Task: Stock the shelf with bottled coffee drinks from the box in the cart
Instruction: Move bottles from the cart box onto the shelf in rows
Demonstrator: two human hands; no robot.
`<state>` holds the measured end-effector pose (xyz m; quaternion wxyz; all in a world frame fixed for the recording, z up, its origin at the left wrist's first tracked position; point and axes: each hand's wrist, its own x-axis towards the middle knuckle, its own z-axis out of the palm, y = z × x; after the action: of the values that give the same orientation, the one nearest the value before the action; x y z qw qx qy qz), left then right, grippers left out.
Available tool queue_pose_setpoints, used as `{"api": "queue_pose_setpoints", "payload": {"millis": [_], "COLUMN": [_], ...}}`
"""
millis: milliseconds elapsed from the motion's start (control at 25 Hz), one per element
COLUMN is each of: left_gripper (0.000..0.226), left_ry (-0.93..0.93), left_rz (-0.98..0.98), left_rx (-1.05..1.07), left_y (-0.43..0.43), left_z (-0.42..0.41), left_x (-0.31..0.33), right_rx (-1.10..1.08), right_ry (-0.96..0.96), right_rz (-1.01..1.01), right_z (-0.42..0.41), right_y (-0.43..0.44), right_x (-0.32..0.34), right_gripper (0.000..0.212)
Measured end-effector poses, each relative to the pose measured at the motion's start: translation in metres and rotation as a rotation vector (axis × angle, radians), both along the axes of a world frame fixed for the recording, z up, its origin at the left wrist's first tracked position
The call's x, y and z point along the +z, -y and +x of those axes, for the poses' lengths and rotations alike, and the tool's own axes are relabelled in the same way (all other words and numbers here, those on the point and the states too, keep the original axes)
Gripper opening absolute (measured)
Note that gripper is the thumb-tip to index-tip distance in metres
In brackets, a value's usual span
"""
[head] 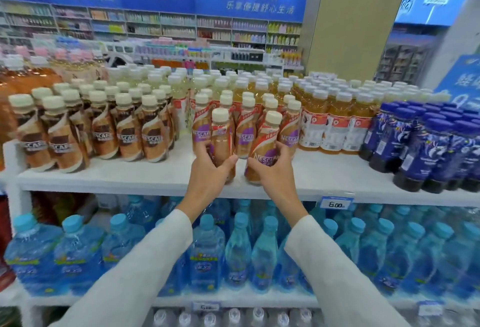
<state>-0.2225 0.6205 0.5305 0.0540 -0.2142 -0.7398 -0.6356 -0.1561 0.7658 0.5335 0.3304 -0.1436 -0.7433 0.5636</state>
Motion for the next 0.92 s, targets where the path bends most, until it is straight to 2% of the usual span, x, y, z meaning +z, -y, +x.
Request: {"api": "queue_pose_setpoints", "payload": {"millis": [160,320,560,680,800,920], "left_gripper": [0.065,0.079,0.078,0.092,0.082,0.061], "left_ry": [-0.043,-0.014,-0.047,-0.087,-0.036,0.12], "left_rz": [-0.04,-0.06,-0.057,-0.117,-0.117,-0.088], "left_rx": [-0.001,-0.094,-0.05,0.04,0.011,-0.202], "left_y": [0.004,0.017,0.021,0.011,0.006,0.012], "left_z": [-0.007,-0.01,-0.013,-0.009,-0.02,-0.039], "left_x": [-0.013,-0.023,-0.022,-0.016,-0.014,-0.018], "right_rx": [0.018,0.153,0.13,0.108,0.106,0.118], "right_ry": [-0.014,0.076,0.076,0.057,0.066,0.085], "right_rz": [0.051,-0.01,0.002,0.02,0.046,0.035], "right_z": [-0.011,-0.005,-0.004,-0.005,-0.004,-0.003], "right_y": [-0.001,-0.011,-0.016,-0.012,-0.013,-0.014], "right_x": [-0.013,-0.021,-0.023,-0.028,-0.029,-0.028], "right_gripper": [0.076,0.094,0.076,0.077,0.076,0.073]}}
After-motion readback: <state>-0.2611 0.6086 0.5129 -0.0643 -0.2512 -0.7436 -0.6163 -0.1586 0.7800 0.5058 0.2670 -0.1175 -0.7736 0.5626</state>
